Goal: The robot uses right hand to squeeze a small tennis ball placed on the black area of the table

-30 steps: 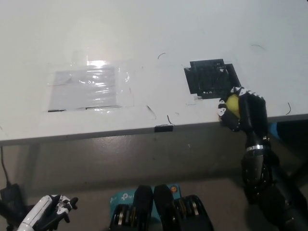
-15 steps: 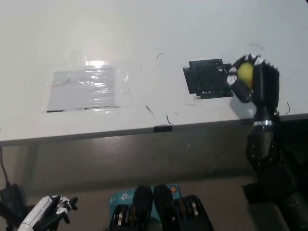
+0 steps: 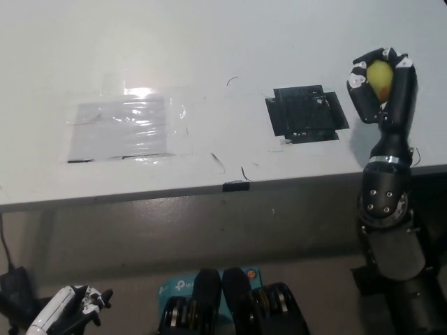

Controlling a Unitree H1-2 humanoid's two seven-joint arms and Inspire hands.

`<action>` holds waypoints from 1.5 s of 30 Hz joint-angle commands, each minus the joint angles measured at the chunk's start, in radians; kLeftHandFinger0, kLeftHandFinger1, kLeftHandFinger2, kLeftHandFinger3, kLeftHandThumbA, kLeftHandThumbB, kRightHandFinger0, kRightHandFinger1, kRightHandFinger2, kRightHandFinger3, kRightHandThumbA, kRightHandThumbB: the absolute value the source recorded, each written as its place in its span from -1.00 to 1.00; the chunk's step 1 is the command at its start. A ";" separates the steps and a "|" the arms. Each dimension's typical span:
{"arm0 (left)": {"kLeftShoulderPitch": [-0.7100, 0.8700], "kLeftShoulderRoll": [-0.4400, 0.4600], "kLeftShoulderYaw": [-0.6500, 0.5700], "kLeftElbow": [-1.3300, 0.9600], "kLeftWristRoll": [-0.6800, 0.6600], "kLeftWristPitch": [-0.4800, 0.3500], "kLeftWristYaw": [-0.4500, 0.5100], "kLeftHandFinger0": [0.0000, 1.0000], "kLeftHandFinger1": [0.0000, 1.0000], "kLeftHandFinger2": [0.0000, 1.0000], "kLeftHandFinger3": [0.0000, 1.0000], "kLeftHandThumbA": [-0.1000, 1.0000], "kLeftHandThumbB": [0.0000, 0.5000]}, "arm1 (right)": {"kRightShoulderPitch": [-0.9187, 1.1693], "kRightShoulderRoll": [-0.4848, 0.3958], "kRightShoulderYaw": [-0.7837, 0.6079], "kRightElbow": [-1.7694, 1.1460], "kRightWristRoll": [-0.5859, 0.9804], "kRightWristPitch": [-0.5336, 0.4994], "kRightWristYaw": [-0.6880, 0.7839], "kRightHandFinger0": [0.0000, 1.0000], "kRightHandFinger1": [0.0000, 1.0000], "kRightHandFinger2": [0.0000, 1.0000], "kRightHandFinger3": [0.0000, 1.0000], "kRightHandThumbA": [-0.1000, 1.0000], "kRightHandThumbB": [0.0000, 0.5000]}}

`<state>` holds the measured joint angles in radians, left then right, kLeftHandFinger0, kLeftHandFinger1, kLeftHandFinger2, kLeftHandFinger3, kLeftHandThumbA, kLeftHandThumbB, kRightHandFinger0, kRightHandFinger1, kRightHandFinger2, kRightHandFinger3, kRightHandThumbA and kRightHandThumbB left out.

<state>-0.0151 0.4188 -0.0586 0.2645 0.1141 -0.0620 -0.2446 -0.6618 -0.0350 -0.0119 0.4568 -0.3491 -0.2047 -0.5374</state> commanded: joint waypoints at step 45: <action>-0.008 0.017 0.005 -0.022 0.012 -0.018 0.005 -0.79 -0.78 -0.44 -0.13 0.50 0.74 | -0.055 -0.130 0.210 -0.003 -0.055 0.209 0.235 -1.00 -0.82 -0.07 -0.40 -1.00 -0.19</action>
<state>-0.0050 0.4188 -0.0572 0.2537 0.1157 -0.0566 -0.2446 -0.5887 -0.0886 0.0746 0.4280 -0.1932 -0.0932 -0.4061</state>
